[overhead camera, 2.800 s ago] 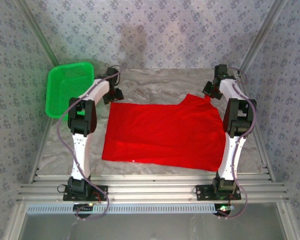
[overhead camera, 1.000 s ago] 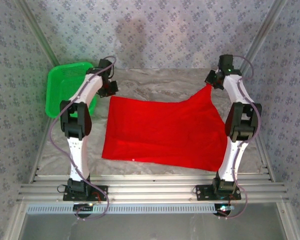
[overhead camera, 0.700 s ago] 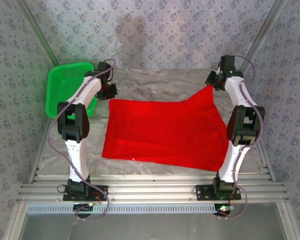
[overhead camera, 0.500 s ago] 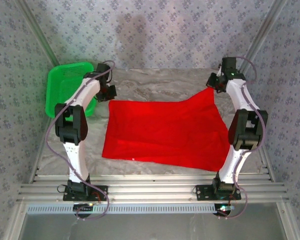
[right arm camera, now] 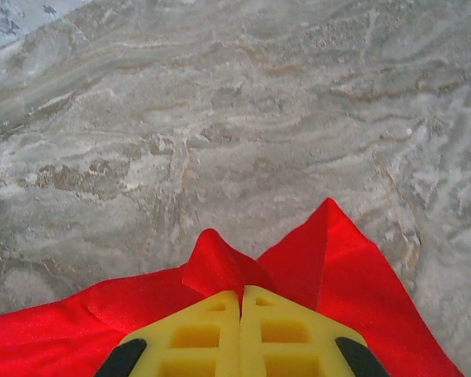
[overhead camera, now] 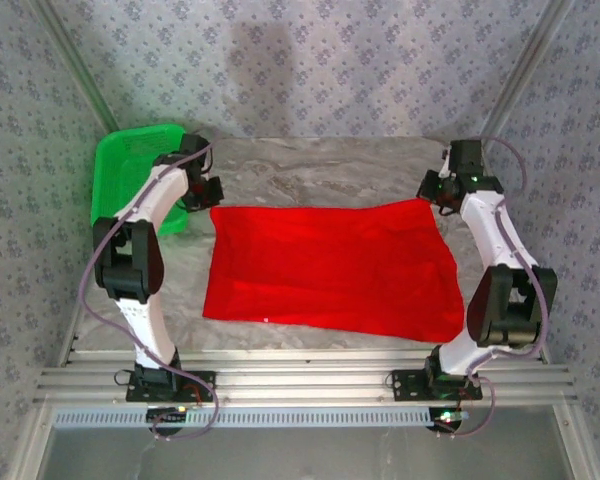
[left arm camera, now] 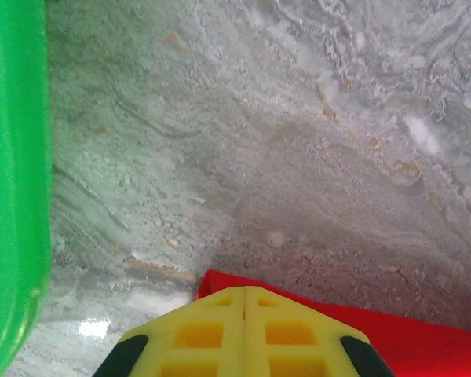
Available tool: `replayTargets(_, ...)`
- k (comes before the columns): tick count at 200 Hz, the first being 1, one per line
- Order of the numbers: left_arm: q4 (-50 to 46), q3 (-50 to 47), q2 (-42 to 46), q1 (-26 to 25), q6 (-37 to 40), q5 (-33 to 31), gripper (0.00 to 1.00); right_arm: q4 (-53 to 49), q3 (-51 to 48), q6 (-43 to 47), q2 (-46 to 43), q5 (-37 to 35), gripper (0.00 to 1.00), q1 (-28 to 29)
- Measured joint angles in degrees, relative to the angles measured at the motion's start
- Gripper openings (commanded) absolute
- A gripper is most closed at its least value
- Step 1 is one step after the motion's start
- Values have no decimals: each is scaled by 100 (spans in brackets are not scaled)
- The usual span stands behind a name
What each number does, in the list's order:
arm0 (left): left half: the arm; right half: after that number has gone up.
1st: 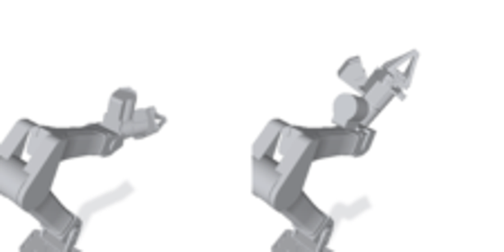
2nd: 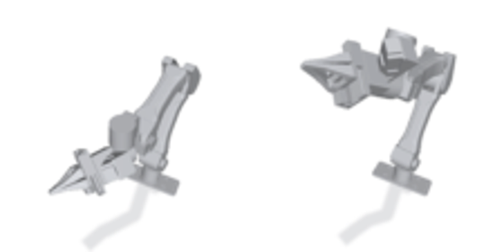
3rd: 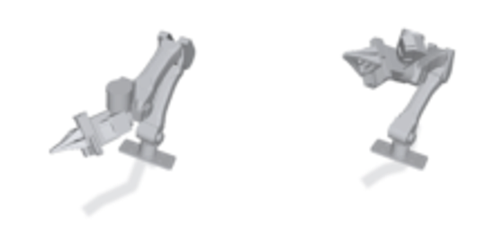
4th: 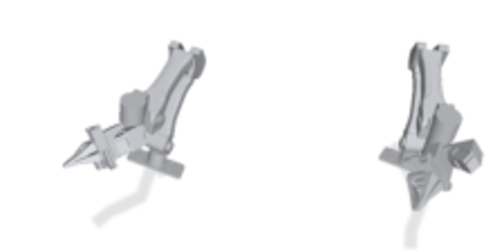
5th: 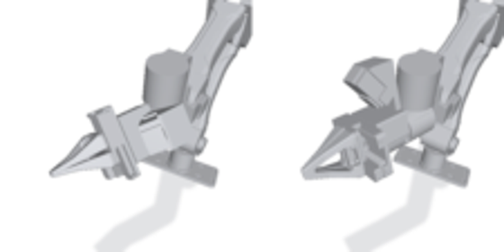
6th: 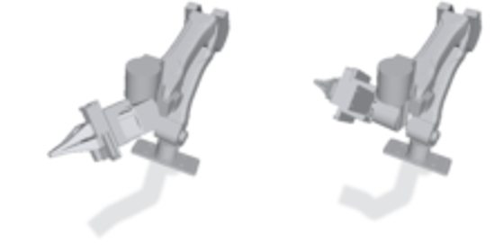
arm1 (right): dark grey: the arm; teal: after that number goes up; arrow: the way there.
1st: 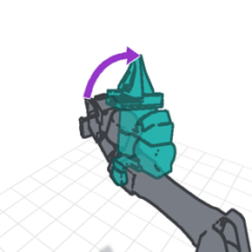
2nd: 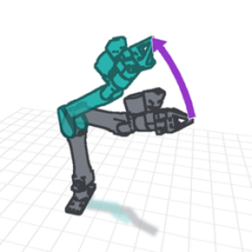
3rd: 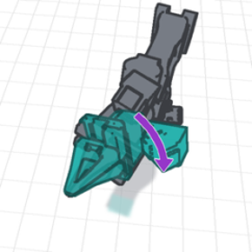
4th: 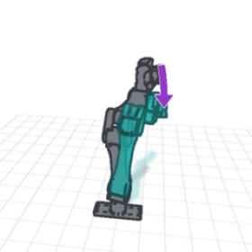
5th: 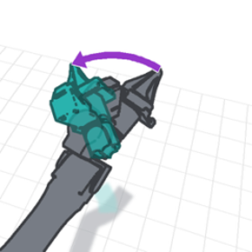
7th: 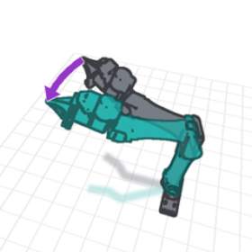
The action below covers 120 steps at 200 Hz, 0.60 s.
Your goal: Fold and stack the t-shirts
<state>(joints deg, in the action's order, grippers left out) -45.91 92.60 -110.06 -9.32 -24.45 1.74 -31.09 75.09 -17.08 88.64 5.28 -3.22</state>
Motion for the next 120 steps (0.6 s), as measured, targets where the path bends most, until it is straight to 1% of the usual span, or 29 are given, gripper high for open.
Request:
replayTargets(75,116,-785,544,-4,57,39,0,-46,-1143,-205,-863,-13,0,-31)
replayTargets(120,120,-1224,802,-4,153,37,0,-76,-1805,-636,-1528,-22,0,-160)
